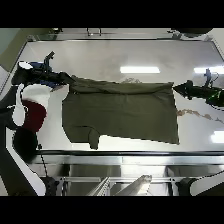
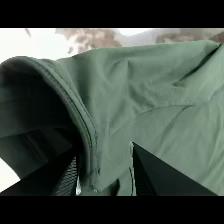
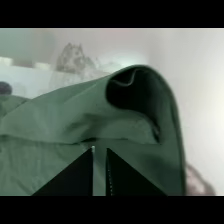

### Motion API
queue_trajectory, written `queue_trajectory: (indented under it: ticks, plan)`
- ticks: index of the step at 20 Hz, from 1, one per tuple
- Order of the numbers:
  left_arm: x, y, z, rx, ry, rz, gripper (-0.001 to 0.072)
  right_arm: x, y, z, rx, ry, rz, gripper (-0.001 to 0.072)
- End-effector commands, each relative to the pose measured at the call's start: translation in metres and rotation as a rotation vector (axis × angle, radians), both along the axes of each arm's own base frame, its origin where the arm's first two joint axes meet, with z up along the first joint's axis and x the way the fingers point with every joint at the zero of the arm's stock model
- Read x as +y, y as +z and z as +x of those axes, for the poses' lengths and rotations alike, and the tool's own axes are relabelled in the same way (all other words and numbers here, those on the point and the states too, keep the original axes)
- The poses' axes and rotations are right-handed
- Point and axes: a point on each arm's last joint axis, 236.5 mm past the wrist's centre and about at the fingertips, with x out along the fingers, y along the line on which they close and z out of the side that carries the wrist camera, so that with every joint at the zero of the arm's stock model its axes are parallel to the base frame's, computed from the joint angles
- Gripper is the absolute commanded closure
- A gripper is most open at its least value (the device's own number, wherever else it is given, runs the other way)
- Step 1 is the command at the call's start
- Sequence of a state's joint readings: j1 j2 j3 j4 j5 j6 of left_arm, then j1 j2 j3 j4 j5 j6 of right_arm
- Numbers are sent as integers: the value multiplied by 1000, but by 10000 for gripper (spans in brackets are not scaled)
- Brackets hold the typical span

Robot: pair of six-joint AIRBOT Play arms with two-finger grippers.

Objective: Fold the shirts.

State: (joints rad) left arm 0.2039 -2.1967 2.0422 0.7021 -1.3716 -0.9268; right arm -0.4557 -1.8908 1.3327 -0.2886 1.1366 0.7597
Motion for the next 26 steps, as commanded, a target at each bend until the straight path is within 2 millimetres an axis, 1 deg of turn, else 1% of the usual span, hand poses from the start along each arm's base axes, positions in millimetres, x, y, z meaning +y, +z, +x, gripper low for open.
queue_trajectory:
  ticks: [1,2,3,4,6,7,8,10,11,13,14,15,16,17,19,21,23,25,26]
  plan:
    - [37,-3,-18,60,-2,204,366,10,20,-18,19,70,73,633]
    - [55,0,-28,109,27,289,366,9,25,-27,38,92,75,646]
    - [71,6,-39,157,49,351,366,9,28,-40,73,122,61,699]
    - [75,17,-51,190,55,354,365,8,27,-53,127,146,32,699]
    - [66,38,-70,230,86,254,366,5,19,-87,255,196,-67,700]
    - [58,45,-85,267,91,191,365,1,15,-104,310,204,-120,700]
    - [53,47,-104,314,99,146,366,-1,12,-121,351,209,-159,700]
    - [48,39,-152,426,117,125,366,-8,4,-158,413,214,-219,700]
    - [43,34,-180,486,131,105,365,-15,-2,-177,451,197,-238,700]
    - [32,22,-230,578,175,81,365,-26,-6,-202,488,133,-218,700]
    - [27,14,-253,616,199,73,365,-28,-8,-211,504,108,-195,692]
    - [21,7,-272,649,226,62,365,-28,-12,-220,523,99,-178,573]
    - [15,-2,-292,676,242,58,365,-26,-19,-227,545,97,-170,268]
    - [10,-9,-307,692,257,59,365,-25,-25,-230,557,89,-167,165]
    - [3,-21,-328,696,295,65,365,-23,-38,-234,573,70,-168,166]
    - [1,-25,-339,682,324,74,365,-16,-49,-244,609,78,-141,166]
    - [2,-28,-341,645,361,86,365,-6,-56,-250,634,82,-102,167]
    - [2,-27,-335,596,400,84,364,9,-61,-255,643,118,-91,169]
    - [0,-27,-330,572,425,67,363,17,-64,-255,644,138,-97,212]
